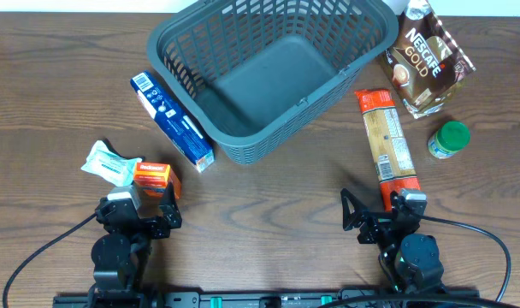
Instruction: Pack container
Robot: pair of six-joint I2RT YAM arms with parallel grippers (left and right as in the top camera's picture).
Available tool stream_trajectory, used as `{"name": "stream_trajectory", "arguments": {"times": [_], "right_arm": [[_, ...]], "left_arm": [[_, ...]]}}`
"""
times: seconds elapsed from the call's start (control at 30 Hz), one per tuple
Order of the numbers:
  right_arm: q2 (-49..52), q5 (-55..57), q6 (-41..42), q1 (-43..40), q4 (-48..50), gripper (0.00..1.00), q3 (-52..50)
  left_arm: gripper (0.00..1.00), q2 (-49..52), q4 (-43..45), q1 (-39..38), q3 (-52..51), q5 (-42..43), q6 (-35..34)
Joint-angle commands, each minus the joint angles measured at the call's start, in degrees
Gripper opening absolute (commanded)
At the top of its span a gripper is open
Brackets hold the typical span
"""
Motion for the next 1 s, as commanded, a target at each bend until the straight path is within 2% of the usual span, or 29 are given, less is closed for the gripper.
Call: {"name": "stream_trajectory", "arguments": {"times": [0.0,0.53,0.67,0.77,0.97], "right_arm": [[-0.4,0.0,0.8,-0.7,0.0,0.99,-0.6],[-0.4,-0.7,1.7,-0.7,0.2,0.99,-0.6],[-0.4,-10.8,12.4,-0.7,0.0,0.99,-0.6],[-0.4,-14.4,20.0,-0.7,0.1,0.99,-0.6],[1.0,-25.6,19.6,-0.7,5.6,0.99,-0.3]], "left_arm": [[0.98,-0.3,-0.2,0.3,-1.2,0.0,0.1],[0.99,-0.3,-0.2,0.3,-1.2,0.0,0.1],[0.98,-0.3,-0.2,0.3,-1.2,0.0,0.1],[0.98,-0.3,-0.2,0.3,-1.2,0.0,0.1],[0.99,-0.3,-0.2,0.3,-1.2,0.0,0.1]]}}
